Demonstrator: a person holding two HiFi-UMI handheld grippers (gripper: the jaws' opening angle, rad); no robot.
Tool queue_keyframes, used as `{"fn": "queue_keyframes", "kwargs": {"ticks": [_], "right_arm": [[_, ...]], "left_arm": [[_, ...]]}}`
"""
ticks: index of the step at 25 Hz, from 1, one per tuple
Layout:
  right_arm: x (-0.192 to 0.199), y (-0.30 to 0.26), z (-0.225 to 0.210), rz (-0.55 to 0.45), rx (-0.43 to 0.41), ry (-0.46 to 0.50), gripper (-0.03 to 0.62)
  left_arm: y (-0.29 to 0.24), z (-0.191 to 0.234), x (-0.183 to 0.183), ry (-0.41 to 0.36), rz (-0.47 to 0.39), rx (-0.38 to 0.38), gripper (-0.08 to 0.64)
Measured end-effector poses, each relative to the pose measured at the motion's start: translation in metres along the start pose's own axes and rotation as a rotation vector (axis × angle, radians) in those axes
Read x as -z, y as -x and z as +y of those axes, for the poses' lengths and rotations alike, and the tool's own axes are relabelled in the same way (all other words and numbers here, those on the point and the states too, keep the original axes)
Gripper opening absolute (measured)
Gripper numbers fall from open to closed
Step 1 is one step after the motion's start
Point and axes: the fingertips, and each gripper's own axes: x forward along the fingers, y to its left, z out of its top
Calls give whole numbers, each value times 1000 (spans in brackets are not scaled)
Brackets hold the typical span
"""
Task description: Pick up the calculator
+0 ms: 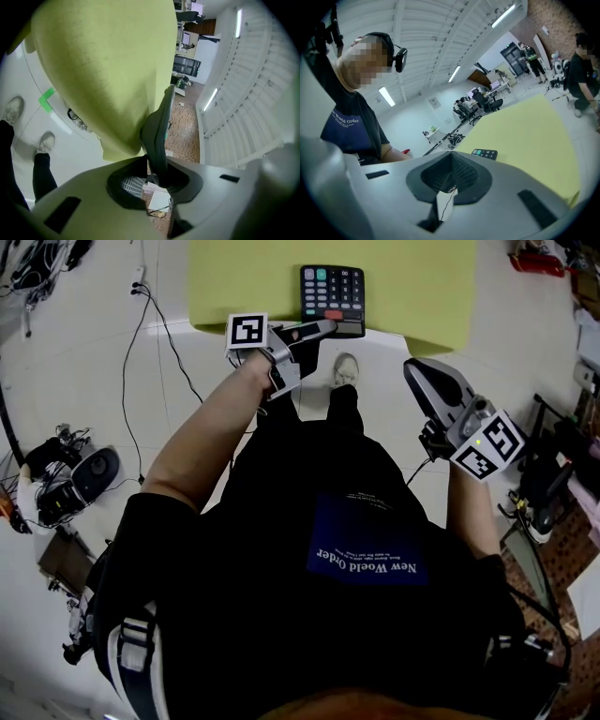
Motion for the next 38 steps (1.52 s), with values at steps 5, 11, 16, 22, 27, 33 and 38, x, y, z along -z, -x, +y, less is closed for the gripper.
{"fn": "queue_keyframes", "kwargs": {"ticks": [5, 11, 16, 22, 27, 33, 38], "right_arm": [[-3, 5, 1, -7, 1, 1, -15], [-18, 4, 10, -23, -7, 19, -15], [-35, 6, 7, -60, -15, 46, -15], [-75, 12, 34, -112, -16, 108, -15], [-114, 23, 45, -161, -6, 178, -15], [-159, 35, 63, -208, 5, 274, -15], [-194, 36, 64, -251, 27, 323, -15]], "left_arm": [[3, -19, 4, -5, -10, 67, 71], [10, -71, 10, -35, -25, 148, 69], [10, -115, 6, -123, -29, 153, 69], [32, -184, 12, -235, -55, 142, 69], [44, -237, 15, -339, -84, 157, 69], [63, -303, 21, -495, -127, 181, 69], [79, -352, 14, -664, -189, 183, 69]]}}
